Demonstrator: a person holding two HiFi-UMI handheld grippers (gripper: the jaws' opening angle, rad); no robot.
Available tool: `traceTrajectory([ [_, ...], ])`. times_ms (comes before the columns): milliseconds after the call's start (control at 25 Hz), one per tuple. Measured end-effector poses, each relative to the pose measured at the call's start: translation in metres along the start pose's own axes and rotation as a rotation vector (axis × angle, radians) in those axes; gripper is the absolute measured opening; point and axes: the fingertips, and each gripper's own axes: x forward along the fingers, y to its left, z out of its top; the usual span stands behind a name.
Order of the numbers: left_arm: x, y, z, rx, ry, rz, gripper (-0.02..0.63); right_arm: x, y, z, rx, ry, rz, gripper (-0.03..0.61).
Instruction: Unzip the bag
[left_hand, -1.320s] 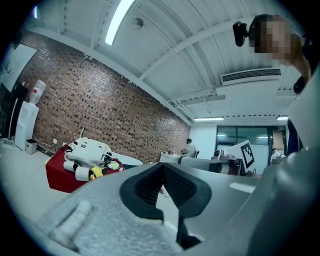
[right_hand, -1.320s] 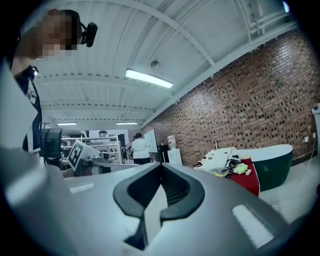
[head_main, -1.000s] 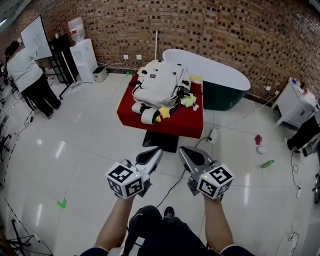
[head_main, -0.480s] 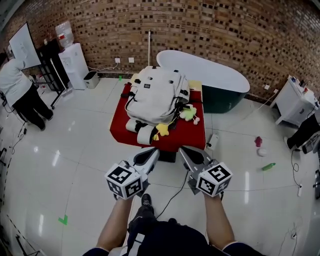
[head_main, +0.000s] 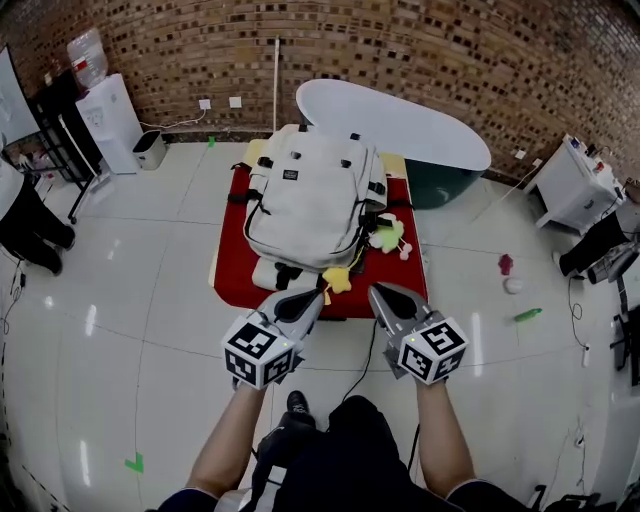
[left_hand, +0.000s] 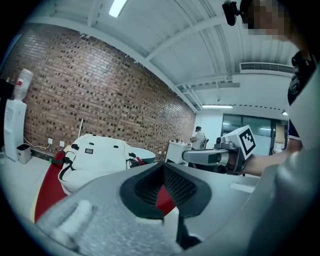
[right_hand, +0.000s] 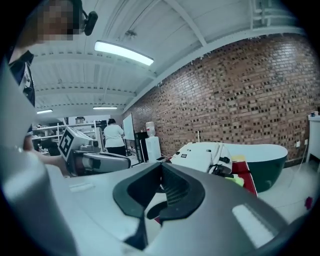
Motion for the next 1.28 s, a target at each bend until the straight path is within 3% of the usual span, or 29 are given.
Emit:
traceTrajectory([
  [280,0.046,0.051,-0.020,0.014,0.094,-0.011,0.003,0.037,-0.059,-0.021,0.021,0.077,-0.065,0.004],
  [400,0.070,0.071,-0.031,0.023,0.139,0.013,0.003,0.060,-0.086,-0.032,0.030,0.108,-0.045,0.061],
  [760,0.109,0.110,-0.053,0.038,0.294,0.117,0.003,0.132,-0.152,-0.086,-0.066,0.296,0.018,0.061],
  [880,0.109,0.119,-0.059,0.038,0.323,0.124,0.005,0.149,-0.163,-0.114,-0.105,0.389,0.045,0.068],
  [960,0.110,0.126,-0.064,0.025,0.346,0.117,0.078,0.158,-0.169,-0.126,-0.155,0.439,0.056,0.084],
  [1040,0.110,0.136,-0.068,0.014,0.371,0.119,0.095,0.166,-0.174,-0.133,-0.189,0.475,0.062,0.086],
  [1280,0.110,0.143,-0.080,0.001,0.437,0.091,0.100,0.178,-0.177,-0.146,-0.206,0.541,0.100,0.116],
])
